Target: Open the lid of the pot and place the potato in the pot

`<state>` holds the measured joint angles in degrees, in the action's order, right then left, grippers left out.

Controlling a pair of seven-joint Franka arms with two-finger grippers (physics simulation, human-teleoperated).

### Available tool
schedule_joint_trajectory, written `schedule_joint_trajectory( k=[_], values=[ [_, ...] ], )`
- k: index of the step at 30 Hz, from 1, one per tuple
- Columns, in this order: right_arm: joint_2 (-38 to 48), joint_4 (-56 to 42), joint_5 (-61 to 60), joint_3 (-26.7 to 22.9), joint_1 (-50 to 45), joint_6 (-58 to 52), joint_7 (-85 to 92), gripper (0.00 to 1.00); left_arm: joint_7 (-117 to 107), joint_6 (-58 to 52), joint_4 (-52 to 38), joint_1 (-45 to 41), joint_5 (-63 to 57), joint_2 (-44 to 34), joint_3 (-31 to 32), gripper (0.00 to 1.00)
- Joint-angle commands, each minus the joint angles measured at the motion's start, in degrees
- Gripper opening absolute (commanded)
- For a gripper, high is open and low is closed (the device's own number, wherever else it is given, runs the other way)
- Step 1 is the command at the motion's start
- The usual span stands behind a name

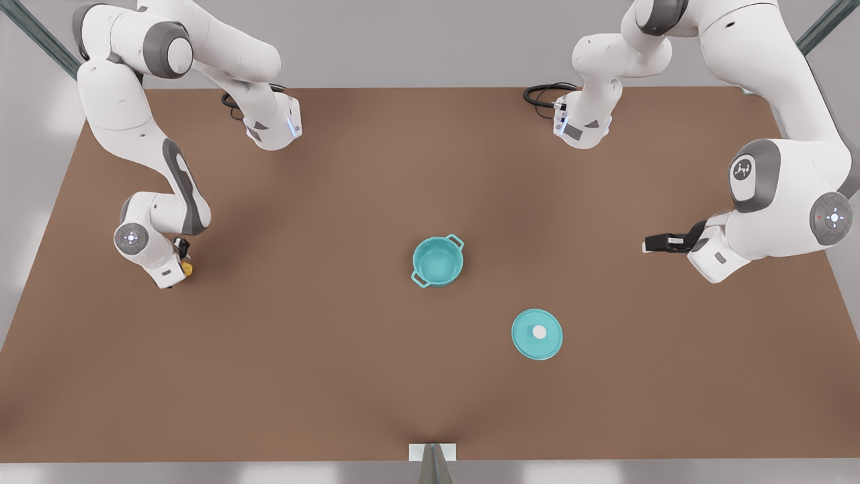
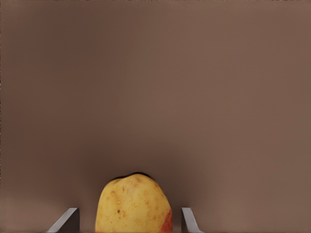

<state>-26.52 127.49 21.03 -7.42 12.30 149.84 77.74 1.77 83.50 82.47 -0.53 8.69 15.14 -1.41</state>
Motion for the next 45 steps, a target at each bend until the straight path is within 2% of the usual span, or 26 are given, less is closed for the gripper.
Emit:
schedule_joint_trajectory(
  k=[1, 11, 17, 23, 33, 42, 45],
  values=[
    [0.1, 0.0, -0.1, 0.0, 0.0, -0.2, 3.0, 0.80, 0.7, 0.0, 0.0, 0.0, -0.1, 0.0, 0.0, 1.00],
    [0.5, 0.5, -0.4, 0.7, -0.1, -0.4, 3.9, 0.60, 0.7, 0.0, 0.0, 0.0, -0.1, 0.0, 0.1, 1.00],
    [1.3, 0.5, -0.4, 0.7, -0.1, -0.7, 4.8, 0.56, 0.6, 0.0, 0.0, 0.0, -0.1, 0.0, 0.1, 1.00],
    [5.3, 0.0, -0.6, 2.6, -0.1, -7.3, 5.9, 0.56, 0.6, 0.0, 0.0, -0.1, -0.1, 0.0, 0.1, 1.00],
    [11.9, -4.0, -8.5, 14.9, -0.6, -23.4, 1.9, 0.56, 0.6, -0.1, 0.0, -0.1, -0.1, 0.0, 0.1, 1.00],
    [12.8, -7.8, -9.7, 28.3, -0.9, -27.1, -7.5, 0.56, 0.6, -0.1, 0.0, -0.1, -0.1, 0.0, 0.1, 1.00],
    [12.7, -8.8, -11.9, 29.7, -4.1, -28.5, -11.6, 0.56, 0.6, 0.0, 0.0, -0.1, -0.1, 0.0, 0.1, 1.00]
  ],
)
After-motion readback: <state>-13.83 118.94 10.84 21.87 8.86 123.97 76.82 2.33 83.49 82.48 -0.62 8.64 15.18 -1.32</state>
